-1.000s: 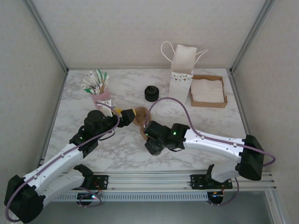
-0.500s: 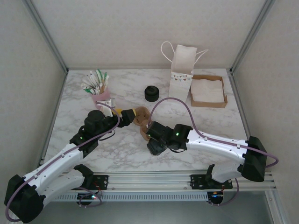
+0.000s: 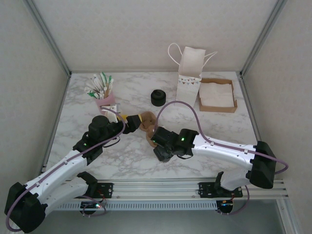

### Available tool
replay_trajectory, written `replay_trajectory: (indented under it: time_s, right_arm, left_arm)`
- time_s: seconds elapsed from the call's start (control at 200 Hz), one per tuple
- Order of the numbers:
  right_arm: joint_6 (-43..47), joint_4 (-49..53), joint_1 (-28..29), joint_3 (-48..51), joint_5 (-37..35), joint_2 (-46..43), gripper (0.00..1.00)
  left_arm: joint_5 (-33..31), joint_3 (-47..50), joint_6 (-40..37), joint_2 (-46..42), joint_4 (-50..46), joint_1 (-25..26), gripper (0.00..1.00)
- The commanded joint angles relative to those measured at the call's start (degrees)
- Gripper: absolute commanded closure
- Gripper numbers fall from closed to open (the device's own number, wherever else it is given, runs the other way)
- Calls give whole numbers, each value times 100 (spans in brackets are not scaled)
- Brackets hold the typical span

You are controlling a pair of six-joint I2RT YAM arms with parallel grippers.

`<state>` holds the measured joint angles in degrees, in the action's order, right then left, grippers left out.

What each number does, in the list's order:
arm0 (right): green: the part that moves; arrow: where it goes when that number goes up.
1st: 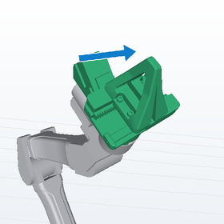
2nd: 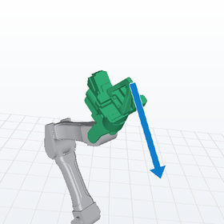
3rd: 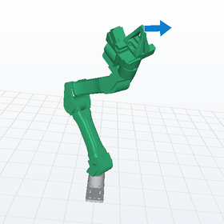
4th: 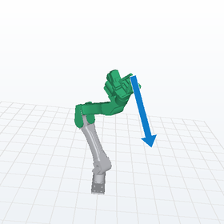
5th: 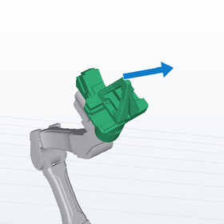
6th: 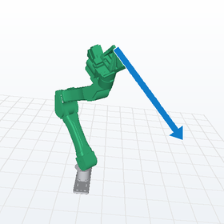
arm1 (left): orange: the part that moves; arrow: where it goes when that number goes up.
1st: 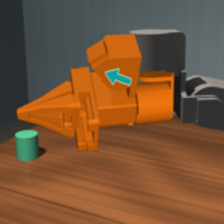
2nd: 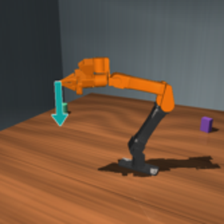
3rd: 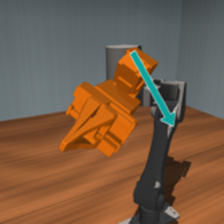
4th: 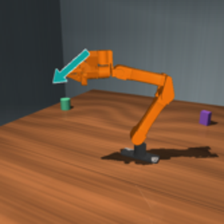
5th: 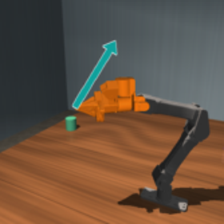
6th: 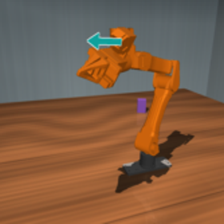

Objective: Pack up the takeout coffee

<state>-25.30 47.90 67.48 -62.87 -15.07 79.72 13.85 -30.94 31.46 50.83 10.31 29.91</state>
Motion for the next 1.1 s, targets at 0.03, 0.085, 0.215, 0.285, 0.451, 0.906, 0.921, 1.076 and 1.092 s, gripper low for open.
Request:
replay_trajectory:
  time_s: [0.03,0.085,0.215,0.285,0.451,0.906,0.921,1.076,1.092]
  right_arm:
    - [1,334,-19,-262,-86,17,27]
    - [-8,319,-19,-305,-94,8,27]
    - [-55,317,-50,-366,-94,-41,26]
    - [-89,315,-84,-357,-96,-71,26]
    - [-126,173,-193,-237,91,-178,26]
    - [-125,-159,-246,-111,679,38,27]
    - [-131,-155,-249,-117,673,50,27]
    - [-125,-38,-200,-228,574,112,27]
    - [-120,-24,-181,-238,560,130,27]
  left_arm:
    - [4,91,0,-83,17,41,0]
    - [2,97,-9,-99,-2,41,0]
    - [-22,97,-24,-143,-40,41,0]
    - [-22,97,-26,-157,-46,41,0]
    - [-18,123,-17,-143,-20,41,0]
    - [176,347,159,-211,-63,41,4]
    - [215,382,185,-230,-72,41,6]
    - [558,810,526,-479,-310,63,22]
    - [594,855,560,-504,-338,71,24]
